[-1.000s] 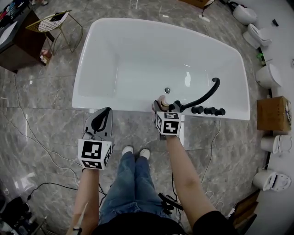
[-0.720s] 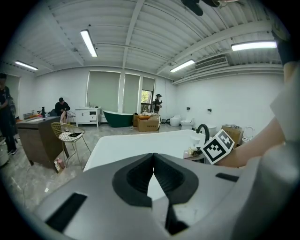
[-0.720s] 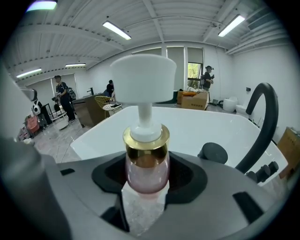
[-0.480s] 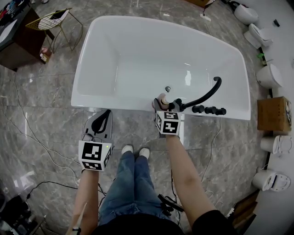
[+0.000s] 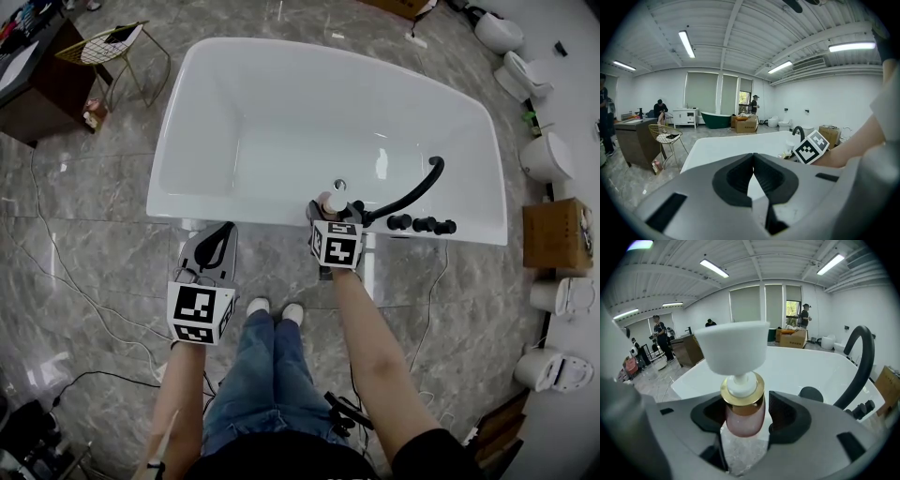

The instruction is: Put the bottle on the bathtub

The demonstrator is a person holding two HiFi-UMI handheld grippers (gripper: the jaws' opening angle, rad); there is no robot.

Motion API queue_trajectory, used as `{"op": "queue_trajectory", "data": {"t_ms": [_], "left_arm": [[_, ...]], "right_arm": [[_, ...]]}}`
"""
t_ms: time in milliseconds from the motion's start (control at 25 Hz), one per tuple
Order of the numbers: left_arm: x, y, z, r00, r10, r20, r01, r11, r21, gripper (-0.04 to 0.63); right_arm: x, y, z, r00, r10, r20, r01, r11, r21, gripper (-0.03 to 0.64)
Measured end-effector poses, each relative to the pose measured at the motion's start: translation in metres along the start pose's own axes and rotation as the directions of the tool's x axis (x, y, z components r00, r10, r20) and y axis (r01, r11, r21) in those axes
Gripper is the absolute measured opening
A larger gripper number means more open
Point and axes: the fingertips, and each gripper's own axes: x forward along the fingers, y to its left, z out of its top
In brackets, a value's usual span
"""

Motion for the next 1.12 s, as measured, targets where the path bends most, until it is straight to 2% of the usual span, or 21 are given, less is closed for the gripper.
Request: {"op": "queue_trajectory", "data": {"t_ms": [480, 1000, 1120], "left_arm": [[-0.019, -0.025, 0.052, 0.996, -0.002, 0.093, 0.001, 1.0, 0.013, 0.012], [-0.043, -0.043, 0.105, 0.979, 0.01, 0.206, -0.018, 0.999, 0.037, 0.012], [-0.045, -0.049, 0.113, 0.975, 0.009, 0.22, -0.019, 0.999, 0.04, 0.012]], "right_arm": [[-0.062, 0.008, 0.023, 0.999, 0.028, 0.037, -0.028, 0.999, -0.019, 0.247], [-0.139, 0.002, 0.046, 0.993, 0.064, 0.102, -0.069, 0.997, 0.044, 0.242], [-0.159, 0.0, 0.057, 0.988, 0.077, 0.132, -0.082, 0.996, 0.029, 0.239]]}}
